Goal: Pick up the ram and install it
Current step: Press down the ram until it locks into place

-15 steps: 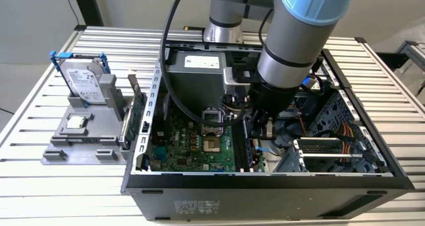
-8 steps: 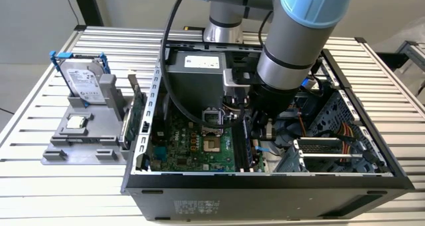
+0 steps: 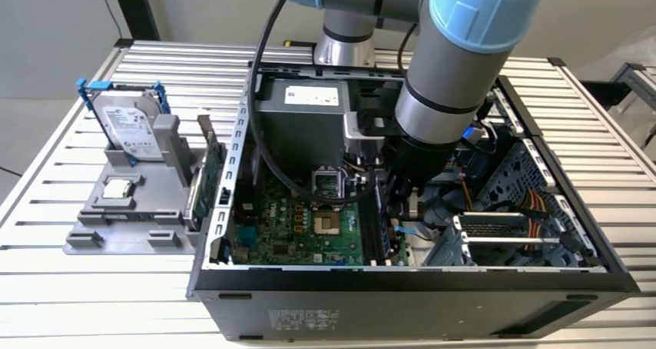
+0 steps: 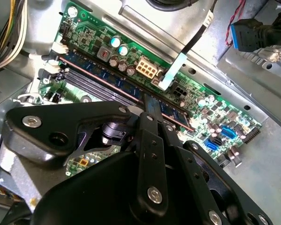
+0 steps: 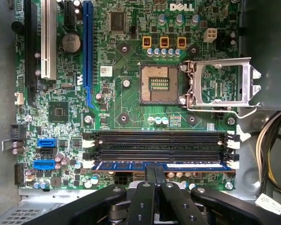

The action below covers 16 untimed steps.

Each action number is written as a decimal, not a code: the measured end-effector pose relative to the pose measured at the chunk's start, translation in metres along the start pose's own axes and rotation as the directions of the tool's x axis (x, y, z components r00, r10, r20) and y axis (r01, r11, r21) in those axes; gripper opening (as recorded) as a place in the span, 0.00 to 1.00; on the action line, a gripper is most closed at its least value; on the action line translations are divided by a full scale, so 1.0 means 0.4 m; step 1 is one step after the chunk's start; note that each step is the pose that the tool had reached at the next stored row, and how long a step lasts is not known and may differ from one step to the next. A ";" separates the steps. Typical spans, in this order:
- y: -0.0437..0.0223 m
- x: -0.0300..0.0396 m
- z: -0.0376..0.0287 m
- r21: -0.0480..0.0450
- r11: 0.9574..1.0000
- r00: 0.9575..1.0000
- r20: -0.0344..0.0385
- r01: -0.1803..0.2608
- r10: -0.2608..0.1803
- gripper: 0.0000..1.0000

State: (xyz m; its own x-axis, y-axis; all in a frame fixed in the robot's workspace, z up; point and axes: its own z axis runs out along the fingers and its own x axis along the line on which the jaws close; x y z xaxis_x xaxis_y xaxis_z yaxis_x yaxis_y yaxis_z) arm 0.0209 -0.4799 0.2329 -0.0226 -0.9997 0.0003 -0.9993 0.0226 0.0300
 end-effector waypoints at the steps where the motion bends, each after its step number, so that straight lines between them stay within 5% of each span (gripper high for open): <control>1: 0.000 0.000 0.000 0.000 1.000 1.000 0.000 0.000 0.000 0.00; 16: 0.000 0.000 0.015 0.000 1.000 1.000 0.000 0.000 0.000 0.00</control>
State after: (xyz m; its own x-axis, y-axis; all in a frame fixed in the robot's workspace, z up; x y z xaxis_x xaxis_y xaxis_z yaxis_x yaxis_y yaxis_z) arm 0.0209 -0.4799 0.2269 -0.0226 -0.9997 0.0001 -0.9993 0.0226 0.0300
